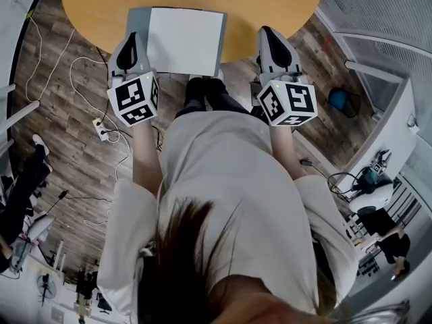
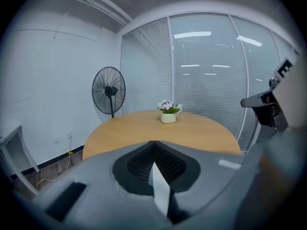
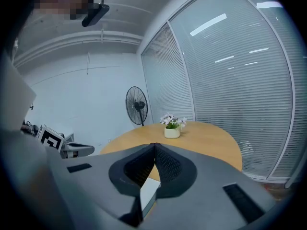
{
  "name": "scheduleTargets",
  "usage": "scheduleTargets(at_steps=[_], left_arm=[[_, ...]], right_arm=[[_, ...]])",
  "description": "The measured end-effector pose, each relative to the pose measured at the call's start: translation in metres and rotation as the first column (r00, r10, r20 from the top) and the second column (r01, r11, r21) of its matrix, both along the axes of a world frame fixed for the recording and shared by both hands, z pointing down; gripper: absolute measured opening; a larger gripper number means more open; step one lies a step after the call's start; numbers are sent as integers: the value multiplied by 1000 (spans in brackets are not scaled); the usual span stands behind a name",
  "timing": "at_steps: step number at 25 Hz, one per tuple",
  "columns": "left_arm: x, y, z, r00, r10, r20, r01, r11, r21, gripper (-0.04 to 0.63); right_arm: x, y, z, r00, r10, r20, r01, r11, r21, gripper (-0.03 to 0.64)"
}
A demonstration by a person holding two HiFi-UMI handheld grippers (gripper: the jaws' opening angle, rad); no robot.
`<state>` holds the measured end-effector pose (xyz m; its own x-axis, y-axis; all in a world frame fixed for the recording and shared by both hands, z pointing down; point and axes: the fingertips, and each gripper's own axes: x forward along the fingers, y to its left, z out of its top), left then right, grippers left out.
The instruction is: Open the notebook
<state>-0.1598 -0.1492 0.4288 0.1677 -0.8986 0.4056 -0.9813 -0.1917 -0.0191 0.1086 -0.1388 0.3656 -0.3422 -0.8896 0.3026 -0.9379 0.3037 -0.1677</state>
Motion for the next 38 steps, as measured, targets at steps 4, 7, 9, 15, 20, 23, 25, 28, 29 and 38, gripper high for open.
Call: scheduleTargets(at_steps=[4,7,9,15,20,23,25,28,29,38], left_arm=[[18,-11,-26,999,30,-17,-29,998,55,15],[35,-18,-44,998,59,-21,-57,994,90,15],[46,-22,-55,996,79,-28,-76,991,113,15],[75,-25,-94,988,147,-35,-138,971,193,15],[95,-24,-127,979,197,-47,-179,950,257,15],[103,-20,-144,972,227,-51,-203,935,291,15],[107,-17,-155,968,244,-53,-216,924,315,15],[112,-12,-167,964,262,-52,-229,912,340,15],[113,-10,-170,962,267,-52,-233,909,347,15],[114,2,-206,955,288,-73,-232,876,422,15]], right_arm=[[5,-3,-10,1000,2,1,-2,1000,22,0],[10,-5,-18,1000,2,6,-3,999,42,0],[12,-6,-23,1000,3,10,-3,999,54,0],[16,-5,-43,1000,1,22,-3,995,103,0],[13,-4,-71,1000,-27,9,25,983,181,0],[7,-2,-86,999,-48,-12,50,975,216,2],[3,-2,-97,998,-62,-24,65,969,237,2],[-2,0,-110,996,-86,-26,89,963,255,2],[-3,1,-114,995,-93,-23,96,961,260,2],[2,8,-138,997,-76,-2,72,948,309,2]])
